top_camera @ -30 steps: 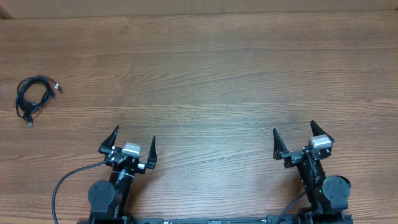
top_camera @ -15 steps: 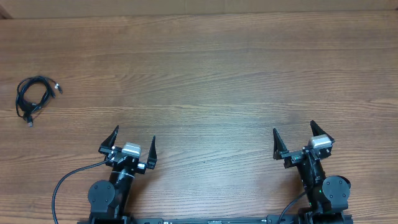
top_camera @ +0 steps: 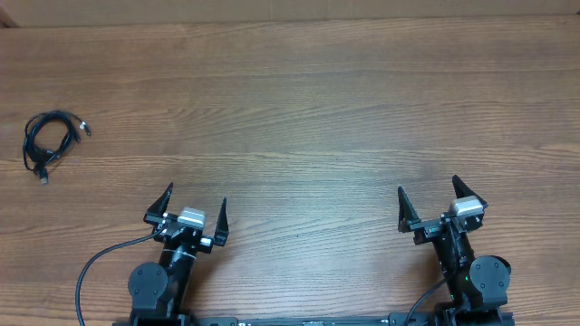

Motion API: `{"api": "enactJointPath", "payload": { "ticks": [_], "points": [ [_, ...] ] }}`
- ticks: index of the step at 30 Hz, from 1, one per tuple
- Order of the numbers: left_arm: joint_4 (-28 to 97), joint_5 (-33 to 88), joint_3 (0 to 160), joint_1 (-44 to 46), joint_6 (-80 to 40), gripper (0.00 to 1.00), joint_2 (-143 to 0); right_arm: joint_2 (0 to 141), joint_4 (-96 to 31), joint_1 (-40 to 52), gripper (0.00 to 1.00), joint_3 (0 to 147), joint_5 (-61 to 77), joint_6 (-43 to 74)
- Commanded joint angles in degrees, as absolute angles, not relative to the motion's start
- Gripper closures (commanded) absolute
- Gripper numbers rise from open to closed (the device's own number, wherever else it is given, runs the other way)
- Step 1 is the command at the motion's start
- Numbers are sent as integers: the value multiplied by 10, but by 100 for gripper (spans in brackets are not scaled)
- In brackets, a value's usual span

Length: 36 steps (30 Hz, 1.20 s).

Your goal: Untangle cables

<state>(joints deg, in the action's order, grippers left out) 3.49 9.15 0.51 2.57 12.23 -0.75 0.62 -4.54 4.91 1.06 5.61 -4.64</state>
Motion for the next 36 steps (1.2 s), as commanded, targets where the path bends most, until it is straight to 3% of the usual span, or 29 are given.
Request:
{"api": "enactJointPath", "payload": {
  "ticks": [1, 36],
  "points": [
    [37, 86, 3, 22, 122, 0, -6, 2, -43, 52, 0, 4, 56, -43],
    [-10, 86, 3, 22, 128, 0, -6, 2, -42, 52, 0, 4, 56, -43]
  ]
}}
